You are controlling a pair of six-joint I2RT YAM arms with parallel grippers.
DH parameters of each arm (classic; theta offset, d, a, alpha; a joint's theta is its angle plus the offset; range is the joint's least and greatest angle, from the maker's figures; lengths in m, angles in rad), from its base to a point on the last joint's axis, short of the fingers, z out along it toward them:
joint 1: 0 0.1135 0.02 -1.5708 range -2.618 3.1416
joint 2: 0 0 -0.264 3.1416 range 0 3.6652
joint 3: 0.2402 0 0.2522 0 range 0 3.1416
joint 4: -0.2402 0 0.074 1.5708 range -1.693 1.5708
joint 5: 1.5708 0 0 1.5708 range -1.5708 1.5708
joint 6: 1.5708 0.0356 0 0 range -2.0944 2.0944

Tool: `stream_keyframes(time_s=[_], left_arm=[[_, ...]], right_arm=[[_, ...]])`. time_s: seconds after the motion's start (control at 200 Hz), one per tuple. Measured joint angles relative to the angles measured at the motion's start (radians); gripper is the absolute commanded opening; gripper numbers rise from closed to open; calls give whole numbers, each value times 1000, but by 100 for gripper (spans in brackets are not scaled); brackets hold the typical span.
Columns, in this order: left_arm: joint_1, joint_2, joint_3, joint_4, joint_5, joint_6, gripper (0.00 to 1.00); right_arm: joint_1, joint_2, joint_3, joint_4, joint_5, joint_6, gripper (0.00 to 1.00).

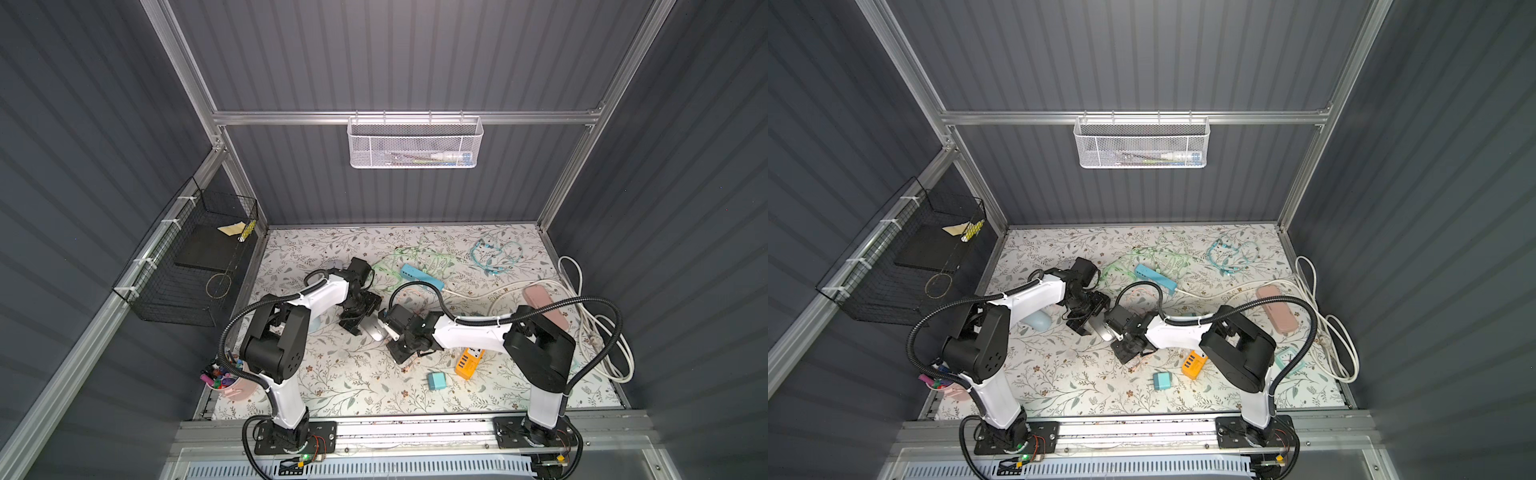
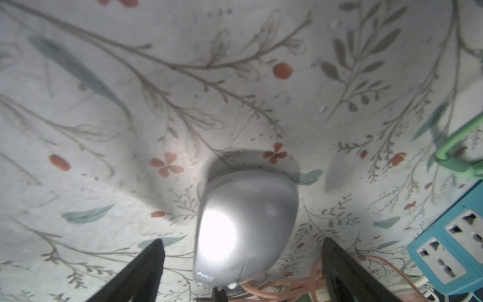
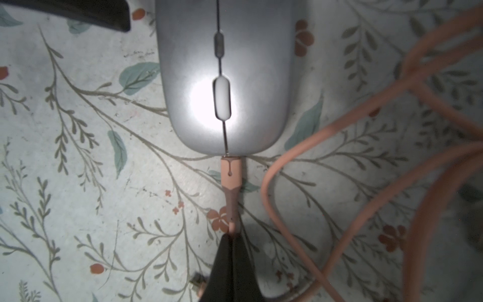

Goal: Unplug the wireless mouse
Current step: Pick up the mouse from the center of the board.

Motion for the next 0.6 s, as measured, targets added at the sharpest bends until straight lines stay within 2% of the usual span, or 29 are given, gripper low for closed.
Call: stream_keyframes(time_s=[0.055,0.175,0.425,0.601], left_arm=[[0,24,37,-16,-4,7,93],[0,66,92,-38,-19,27,84],[-9,95,100,-92,-34,71,87],[-15,182,187,-176,-42,134,85]], right_arm=[[0,-1,-2,3,0,-3,0],[0,-1,-2,4,-1,-7,0],[0,-1,-2,5,-4,-12,0],[0,-1,-2,5,-4,-17,0]])
